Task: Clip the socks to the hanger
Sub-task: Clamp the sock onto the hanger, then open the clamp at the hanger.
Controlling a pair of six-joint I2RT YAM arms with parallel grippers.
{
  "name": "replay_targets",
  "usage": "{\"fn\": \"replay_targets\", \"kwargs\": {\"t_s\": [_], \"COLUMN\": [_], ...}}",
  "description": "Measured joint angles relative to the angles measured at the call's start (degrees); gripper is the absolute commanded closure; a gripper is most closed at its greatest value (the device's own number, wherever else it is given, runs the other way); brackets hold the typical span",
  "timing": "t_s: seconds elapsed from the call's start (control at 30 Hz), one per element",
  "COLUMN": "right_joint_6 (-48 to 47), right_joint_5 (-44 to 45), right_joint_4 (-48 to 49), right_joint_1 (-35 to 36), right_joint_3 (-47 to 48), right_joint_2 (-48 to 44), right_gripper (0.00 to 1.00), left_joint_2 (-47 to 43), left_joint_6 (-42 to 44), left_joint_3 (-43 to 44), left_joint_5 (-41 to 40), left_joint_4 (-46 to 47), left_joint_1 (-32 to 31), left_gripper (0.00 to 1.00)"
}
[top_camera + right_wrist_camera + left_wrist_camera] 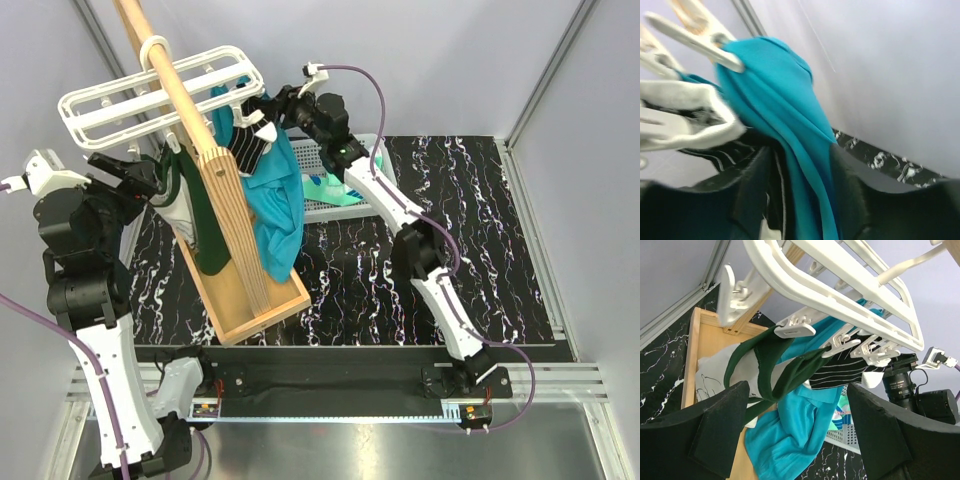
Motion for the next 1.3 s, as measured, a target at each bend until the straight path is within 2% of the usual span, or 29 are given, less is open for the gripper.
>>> {"fn": "replay_targets", "kwargs": {"t_s": [0.07, 0.17, 0.27, 0.33, 0.53, 0.7, 0.8, 0.93, 1.17, 1.3], "right_joint_6": [1.2, 1.6, 1.1, 0.3, -0.7, 3.6, 6.2, 8.3, 9.7, 10.3], "right_joint_5": [-0.1, -0.2, 0.0, 0.3, 1.5, -3.0, -4.9, -5.9, -4.0, -3.0], "right_joint_4": [-0.6, -8.9, -19.6, -25.1, -30.9, -25.4, -21.2, -18.5, -13.7, -11.0], "right_joint_1": [-0.4, -0.6, -0.5, -0.6, -0.6, -0.4, 0.3, 2.9, 6.8, 6.8], "right_joint_3": [-4.2, -7.5, -11.3, -15.5, -40.3, -61.6, -69.5, -75.8, -78.1, -76.7], "right_joint_2": [-2.3, -5.9, -11.6, -16.9, -40.2, -54.9, -55.3, -50.2, -41.2, -37.0], "right_gripper": [0.25, 0.15, 0.1, 0.1, 0.14, 0.2, 0.21, 0.2, 0.22, 0.31], "left_joint_2": [0.0, -0.5, -1.5, -2.0, -2.7, -3.1, -3.4, -4.2, -4.5, -4.5], "left_joint_6": [0.0, 0.0, 0.0, 0.0, -0.1, -0.5, -1.1, -1.8, -2.5, -3.0], "left_joint_3": [0.0, -0.2, -1.7, -2.5, -3.5, -3.5, -3.5, -3.5, -3.4, -3.4], "left_joint_5": [0.0, 0.0, 0.0, 0.1, 0.5, 1.0, 1.4, 2.2, 3.4, 4.2], "left_joint_4": [0.0, 0.2, 0.6, 0.6, 0.9, 0.9, 0.9, 0.9, 1.0, 1.1], "left_joint_1": [0.0, 0.0, 0.0, 0.0, 0.0, 0.0, 0.0, 0.0, 0.0, -0.2], "left_gripper": [0.16, 0.16, 0.16, 0.16, 0.16, 0.16, 0.16, 0.16, 0.16, 0.16]}}
